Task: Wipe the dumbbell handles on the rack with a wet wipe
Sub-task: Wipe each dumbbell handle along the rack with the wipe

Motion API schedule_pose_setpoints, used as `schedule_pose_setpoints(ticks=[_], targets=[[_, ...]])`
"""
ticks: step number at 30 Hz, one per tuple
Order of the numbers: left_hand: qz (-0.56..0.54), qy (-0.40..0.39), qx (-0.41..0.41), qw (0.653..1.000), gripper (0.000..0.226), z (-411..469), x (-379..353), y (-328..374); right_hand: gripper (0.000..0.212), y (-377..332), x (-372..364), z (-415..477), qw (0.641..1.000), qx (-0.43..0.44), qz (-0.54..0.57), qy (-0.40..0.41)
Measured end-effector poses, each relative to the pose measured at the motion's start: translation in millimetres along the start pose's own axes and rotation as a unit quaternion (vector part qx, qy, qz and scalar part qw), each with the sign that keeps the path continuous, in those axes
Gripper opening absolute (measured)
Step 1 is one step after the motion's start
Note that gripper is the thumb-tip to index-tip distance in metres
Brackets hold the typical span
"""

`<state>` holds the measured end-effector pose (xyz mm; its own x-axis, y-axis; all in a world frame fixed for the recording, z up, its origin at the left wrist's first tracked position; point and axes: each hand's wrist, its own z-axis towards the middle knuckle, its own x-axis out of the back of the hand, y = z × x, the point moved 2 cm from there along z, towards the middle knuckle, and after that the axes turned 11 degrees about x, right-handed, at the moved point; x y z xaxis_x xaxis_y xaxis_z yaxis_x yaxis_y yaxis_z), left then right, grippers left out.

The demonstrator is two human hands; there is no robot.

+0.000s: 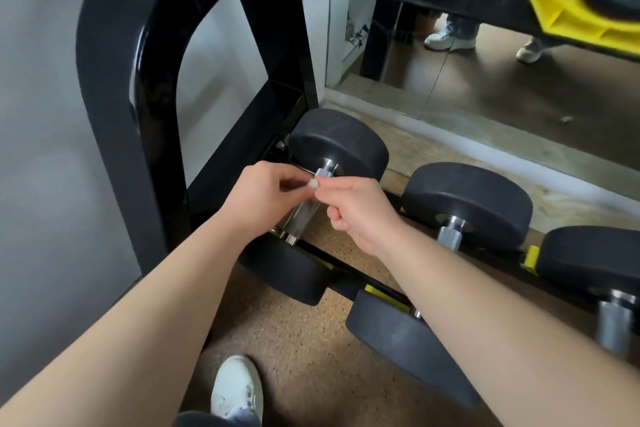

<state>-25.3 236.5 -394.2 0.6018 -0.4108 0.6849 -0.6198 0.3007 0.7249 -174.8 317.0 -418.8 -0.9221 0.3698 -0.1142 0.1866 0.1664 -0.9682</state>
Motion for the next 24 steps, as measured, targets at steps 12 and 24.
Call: schedule_pose_setpoints(ticks=[12, 24], targets=[[0.192, -0.023, 0.01, 0.981, 0.018, 38.3, -7.4, 9.1, 0.028, 11.2, 11.8, -1.8, 0.94, 0.084, -0.327, 0.041], [0.195, -0.015, -0.007, 0.981, 0.025, 61.0, -6.5, 22.7, 0.031, 23.2, -8.4, -0.5, 0.911, 0.051, -0.403, -0.074]])
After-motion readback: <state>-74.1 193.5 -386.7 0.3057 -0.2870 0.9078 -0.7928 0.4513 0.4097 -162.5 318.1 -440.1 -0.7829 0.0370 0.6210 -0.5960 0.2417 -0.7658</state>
